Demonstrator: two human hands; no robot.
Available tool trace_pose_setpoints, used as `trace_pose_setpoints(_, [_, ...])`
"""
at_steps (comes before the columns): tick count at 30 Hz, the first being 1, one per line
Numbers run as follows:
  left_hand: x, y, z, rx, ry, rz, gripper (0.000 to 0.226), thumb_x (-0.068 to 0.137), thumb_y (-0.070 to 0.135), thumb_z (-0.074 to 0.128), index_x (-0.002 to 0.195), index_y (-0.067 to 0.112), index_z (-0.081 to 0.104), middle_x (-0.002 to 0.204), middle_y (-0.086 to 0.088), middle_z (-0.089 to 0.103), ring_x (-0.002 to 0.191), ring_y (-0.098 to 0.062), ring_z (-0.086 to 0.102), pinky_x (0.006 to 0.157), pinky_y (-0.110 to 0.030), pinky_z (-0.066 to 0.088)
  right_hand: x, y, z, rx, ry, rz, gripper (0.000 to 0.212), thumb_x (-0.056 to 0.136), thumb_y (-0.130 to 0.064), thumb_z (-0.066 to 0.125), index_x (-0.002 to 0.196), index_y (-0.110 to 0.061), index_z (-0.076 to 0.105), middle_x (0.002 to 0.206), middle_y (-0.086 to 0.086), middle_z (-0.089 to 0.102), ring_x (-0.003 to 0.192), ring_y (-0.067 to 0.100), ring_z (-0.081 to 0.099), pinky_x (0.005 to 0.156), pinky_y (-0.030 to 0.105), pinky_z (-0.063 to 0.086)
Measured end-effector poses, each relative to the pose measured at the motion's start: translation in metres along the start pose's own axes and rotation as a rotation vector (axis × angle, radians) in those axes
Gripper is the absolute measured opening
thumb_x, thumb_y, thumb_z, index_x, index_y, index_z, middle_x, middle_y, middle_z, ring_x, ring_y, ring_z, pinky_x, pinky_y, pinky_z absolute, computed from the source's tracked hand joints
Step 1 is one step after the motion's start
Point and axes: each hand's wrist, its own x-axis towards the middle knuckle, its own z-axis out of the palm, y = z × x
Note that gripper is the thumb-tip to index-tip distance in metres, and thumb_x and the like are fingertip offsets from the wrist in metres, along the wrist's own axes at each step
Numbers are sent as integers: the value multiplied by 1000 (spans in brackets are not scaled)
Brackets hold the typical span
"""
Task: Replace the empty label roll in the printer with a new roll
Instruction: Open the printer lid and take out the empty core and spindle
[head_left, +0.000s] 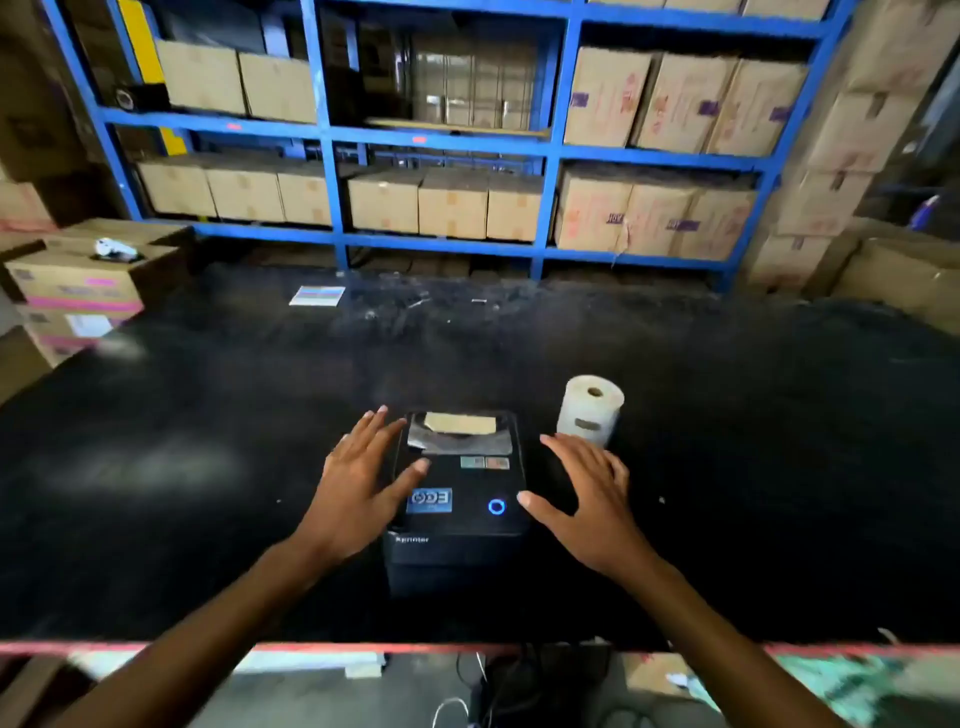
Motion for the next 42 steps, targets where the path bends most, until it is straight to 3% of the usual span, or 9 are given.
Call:
trace_pose_setpoints(3, [-23,-11,21,-256,16,-246,60,90,43,56,143,18,40,152,-5,37,141,-15,30,114,-28,20,-28,9,29,169,-86,266,66,82,-50,61,141,-32,35,144,-9,38,120,-12,13,117,34,11])
trace_pose_setpoints(6, [-44,-10,40,-511,-39,-441,57,93,41,50,145,26,33,145,1,45,127,-10,43,109,-27,31,-51,14,61,339,-141,401,74,74,-57,66,139,-36,38,146,-5,43,138,15,26,115,34,22])
trace_pose_setpoints(11, [-55,-10,55,-657,-8,-504,60,96,39,43,148,42,13,131,14,40,122,-7,41,110,-28,30,-52,14,94,596,-18,507,78,63,-65,69,131,-34,48,131,-6,60,123,9,53,106,42,44])
trace_pose_setpoints(14, [-55,-11,55,-680,11,-522,60,97,34,43,149,37,14,128,15,44,117,-4,44,99,-21,33,-52,12,101,633,10,509,71,67,-58,69,130,-32,50,128,-4,62,120,11,56,103,40,47])
trace_pose_setpoints(19, [-58,-27,61,-725,27,-588,52,95,37,48,144,26,37,142,0,50,123,-13,50,108,-35,40,-54,14,105,481,70,474,74,67,-62,61,130,-24,55,123,2,60,117,20,53,102,45,44])
trace_pose_setpoints(24, [-58,-29,65,-715,54,-566,50,95,32,48,143,22,39,133,6,53,117,-9,52,88,-13,45,-52,15,109,454,125,427,69,68,-58,60,122,-17,61,122,4,61,117,21,52,102,39,44])
trace_pose_setpoints(27, [-58,-27,66,-731,62,-553,50,95,30,48,143,21,39,129,7,53,112,-7,54,91,-18,46,-51,19,108,447,120,394,66,68,-55,63,120,-14,62,120,5,60,115,21,52,100,38,45])
trace_pose_setpoints(34, [-53,-24,63,-796,94,-615,52,93,21,53,143,16,37,128,1,51,114,-12,50,98,-28,43,-40,33,102,395,119,290,51,64,-53,66,89,-9,70,77,-13,52,80,18,53,71,5,35])
trace_pose_setpoints(42, [-55,-36,63,-839,64,-628,45,96,30,45,140,19,42,124,4,56,116,-12,55,100,-28,44,-18,33,82,355,152,205,42,60,-56,71,71,-16,67,67,-8,58,66,15,56,62,20,44])
